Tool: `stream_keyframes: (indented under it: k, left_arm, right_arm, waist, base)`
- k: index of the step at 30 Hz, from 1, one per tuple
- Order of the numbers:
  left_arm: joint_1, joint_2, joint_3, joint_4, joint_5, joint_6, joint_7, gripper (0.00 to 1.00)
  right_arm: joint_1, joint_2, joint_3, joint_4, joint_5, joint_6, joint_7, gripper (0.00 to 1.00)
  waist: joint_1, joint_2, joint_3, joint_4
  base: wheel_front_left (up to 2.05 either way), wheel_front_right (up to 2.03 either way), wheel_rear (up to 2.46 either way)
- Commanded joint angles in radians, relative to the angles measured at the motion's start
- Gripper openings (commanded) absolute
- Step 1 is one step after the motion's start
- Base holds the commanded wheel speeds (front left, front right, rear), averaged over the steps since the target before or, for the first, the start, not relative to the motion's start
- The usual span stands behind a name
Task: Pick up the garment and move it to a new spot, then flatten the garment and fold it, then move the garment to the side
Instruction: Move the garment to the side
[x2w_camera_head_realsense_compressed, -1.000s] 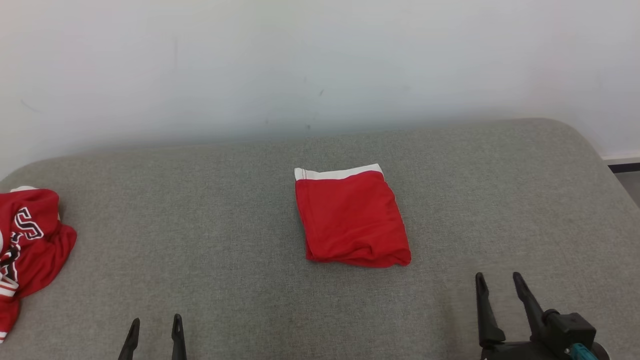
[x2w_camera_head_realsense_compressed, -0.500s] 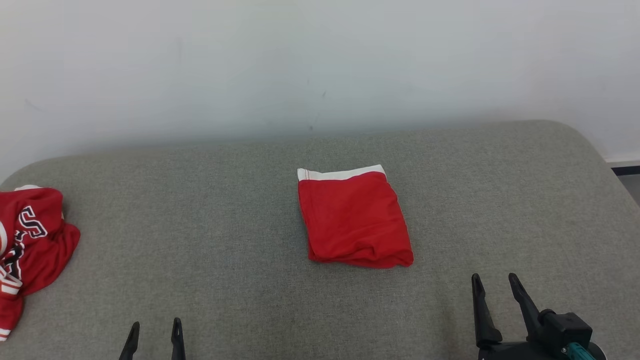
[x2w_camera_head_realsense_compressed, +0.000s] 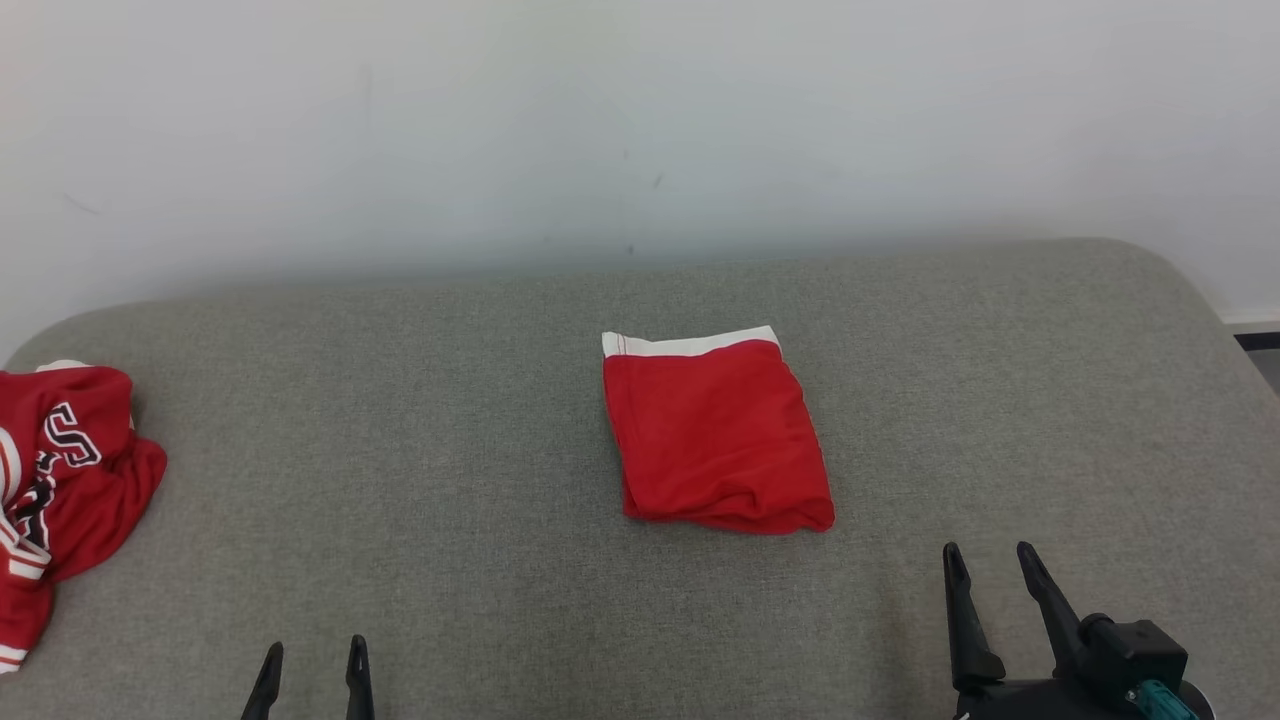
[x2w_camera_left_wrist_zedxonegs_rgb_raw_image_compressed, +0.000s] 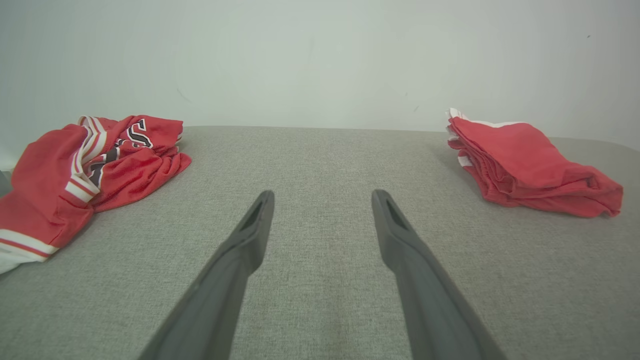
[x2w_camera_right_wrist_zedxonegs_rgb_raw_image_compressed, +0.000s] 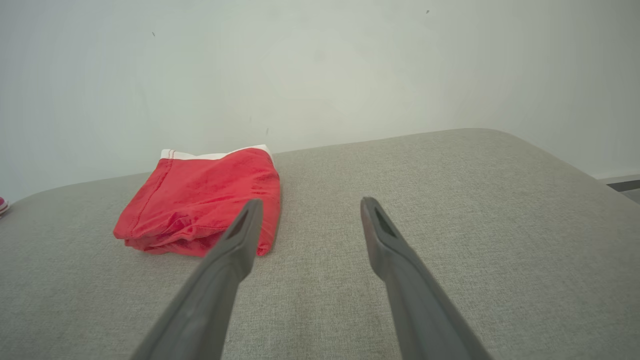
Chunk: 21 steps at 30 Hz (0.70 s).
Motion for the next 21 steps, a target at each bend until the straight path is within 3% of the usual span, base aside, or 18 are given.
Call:
stream_keyframes:
  k: [1, 4, 7, 11, 15, 21]
  left_arm:
    - [0.008, -0.002, 0.002, -0.004, 0.002, 0.0, -0.003, 1.0]
    - [0.003, -0.003, -0.003, -0.01, 0.003, -0.001, -0.003, 1.0]
    - [-0.003, -0.004, -0.01, -0.016, 0.006, -0.004, -0.003, 1.0]
    - [-0.022, -0.004, -0.021, -0.027, 0.01, -0.007, -0.003, 1.0]
    - [-0.039, -0.005, -0.04, -0.038, 0.01, -0.009, -0.003, 1.0]
    - [-0.067, -0.006, -0.08, -0.048, -0.006, -0.004, -0.003, 1.0]
  right_arm:
    - [0.002, 0.002, 0.003, -0.006, 0.0, -0.002, 0.001, 1.0]
    - [-0.009, -0.006, 0.009, -0.015, -0.002, -0.002, 0.036, 1.0]
    - [-0.053, -0.047, 0.041, -0.035, 0.016, -0.002, 0.138, 1.0]
    - [-0.16, -0.123, 0.079, -0.067, 0.064, -0.002, 0.35, 1.0]
    - [-0.291, -0.158, 0.052, -0.065, 0.095, -0.002, 0.627, 1.0]
    - [-0.455, -0.197, 0.034, 0.001, 0.069, -0.002, 0.855, 1.0]
  waist:
    - [0.0, 0.0, 0.002, 0.002]
    - [0.0, 0.0, 0.011, 0.011]
    - [0.0, 0.0, 0.021, 0.021]
    - [0.0, 0.0, 0.05, 0.043]
    - [0.0, 0.0, 0.083, 0.082]
    - [0.0, 0.0, 0.142, 0.17]
  base:
    - [0.0, 0.0, 0.0]
    - [0.0, 0.0, 0.0]
    - [0.0, 0.0, 0.0]
    - [0.0, 0.0, 0.0]
    - [0.0, 0.0, 0.0]
    - [0.0, 0.0, 0.0]
